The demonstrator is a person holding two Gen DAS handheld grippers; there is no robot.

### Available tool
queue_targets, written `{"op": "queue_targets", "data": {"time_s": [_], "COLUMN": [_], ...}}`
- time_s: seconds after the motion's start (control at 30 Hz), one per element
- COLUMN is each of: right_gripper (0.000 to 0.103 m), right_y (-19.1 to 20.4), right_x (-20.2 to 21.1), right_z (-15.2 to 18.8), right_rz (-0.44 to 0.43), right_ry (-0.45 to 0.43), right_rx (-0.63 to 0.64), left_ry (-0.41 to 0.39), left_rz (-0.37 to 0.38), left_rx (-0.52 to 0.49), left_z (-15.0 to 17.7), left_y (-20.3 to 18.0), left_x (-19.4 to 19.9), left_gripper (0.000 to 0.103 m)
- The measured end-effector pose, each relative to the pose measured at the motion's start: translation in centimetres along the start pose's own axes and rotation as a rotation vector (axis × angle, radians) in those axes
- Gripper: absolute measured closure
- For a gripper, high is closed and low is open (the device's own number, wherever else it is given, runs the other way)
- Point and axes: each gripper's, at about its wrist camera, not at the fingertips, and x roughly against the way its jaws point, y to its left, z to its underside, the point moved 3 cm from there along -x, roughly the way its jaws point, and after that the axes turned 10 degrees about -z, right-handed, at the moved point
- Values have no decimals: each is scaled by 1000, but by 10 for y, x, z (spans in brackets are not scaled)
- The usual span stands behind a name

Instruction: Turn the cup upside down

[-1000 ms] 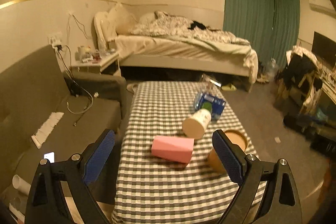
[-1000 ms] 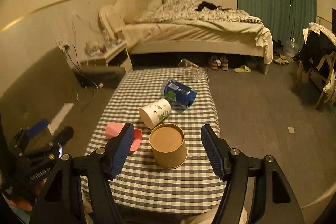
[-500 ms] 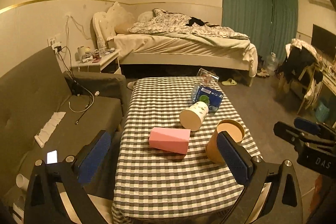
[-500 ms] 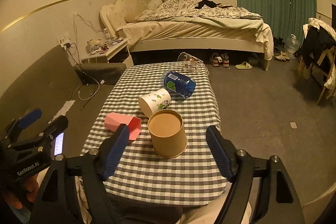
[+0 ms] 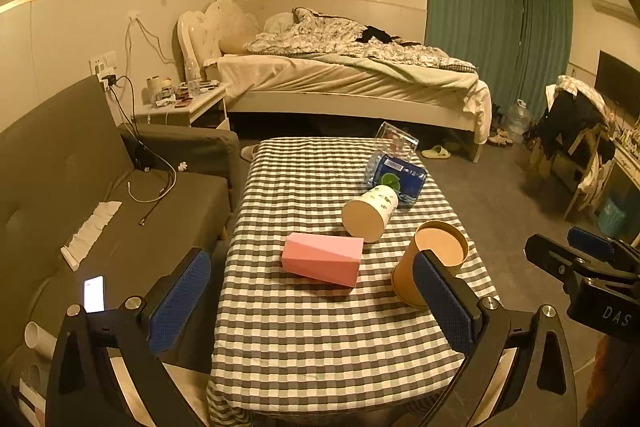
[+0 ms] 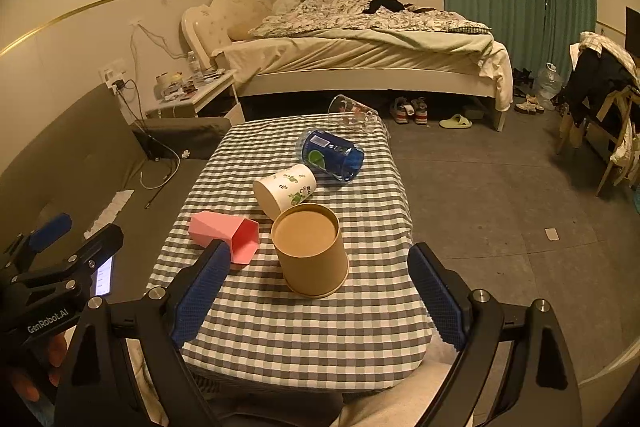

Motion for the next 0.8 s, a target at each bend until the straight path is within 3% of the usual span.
{"op": "queue_targets", "data": {"time_s": [0.8], "right_gripper": [12], "right_y": [2], "right_x": [-5], "right_z": [1], "right_rz": [3], "right_ry": [8], "right_rx": [11], "left_ry": [-4], "left_rz": [1], "left_rx": [4], "left_z": [1], "left_y": [1], "left_x": [-1], "left_gripper": [0]}}
